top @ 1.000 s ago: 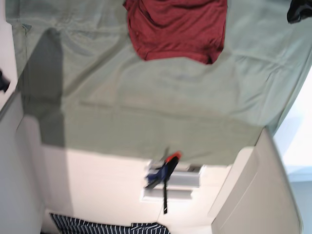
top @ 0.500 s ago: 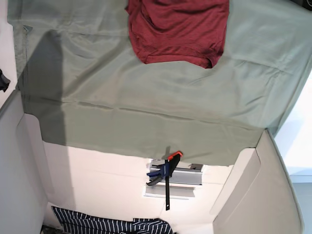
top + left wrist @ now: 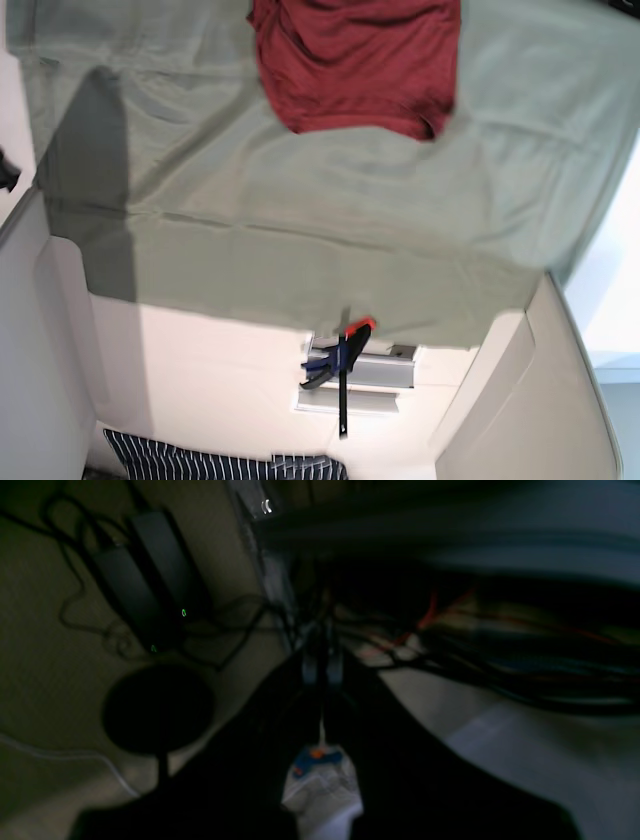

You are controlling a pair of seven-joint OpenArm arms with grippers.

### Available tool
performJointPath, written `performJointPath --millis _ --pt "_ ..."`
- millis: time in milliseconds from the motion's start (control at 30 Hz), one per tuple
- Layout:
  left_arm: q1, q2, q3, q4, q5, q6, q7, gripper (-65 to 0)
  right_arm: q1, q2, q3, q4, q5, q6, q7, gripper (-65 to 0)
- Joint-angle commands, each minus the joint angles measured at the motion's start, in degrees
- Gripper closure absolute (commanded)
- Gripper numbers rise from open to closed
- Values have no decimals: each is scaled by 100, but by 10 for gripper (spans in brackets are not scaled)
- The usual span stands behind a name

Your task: Fold the T-shirt properly

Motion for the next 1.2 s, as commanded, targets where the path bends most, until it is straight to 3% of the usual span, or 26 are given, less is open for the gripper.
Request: performJointPath --millis 0,100,300,433,600,700,800,900,1000,1167 --pt "-98 24 28 -149 133 -69 -52 0 170 26 -7 -442 9 24 129 0" --pt "-501 269 33 -691 466 -69 -50 0 909 22 -111 -2061 -26 24 636 0" --pt "-1143 826 33 -1569 874 2100 -50 0 2269 -155 -581 -4492 -1051 22 1353 0" --pt "-1502 1113 31 -1958 1012 2787 50 0 2715 -404 -1252 -4994 -1464 22 1425 0" --pt "-1725 1451 31 -2046 1023 3449 673 0 2887 -619 -2166 -4994 -1731 -57 1423 0" --pt "-1727 1606 31 -2046 1023 3700 686 0 2918 -713 -2520 -4994 -1729 -629 1405 0" --pt "-1727 1657 31 -2046 1021 3823 686 0 3008 -763 -2691 -4996 -1668 -1768 1231 0" --pt "-1725 1753 31 -2046 1021 3801 686 0 3121 -715 -2695 -4996 -901 -2503 1080 0" --pt "-1727 1825 31 -2035 1019 3779 682 0 3220 -667 -2673 -4999 87 -2671 1069 0" --pt "-1727 2002 31 -2035 1021 3766 546 0 3228 -710 -2664 -4962 188 -2664 1084 0"
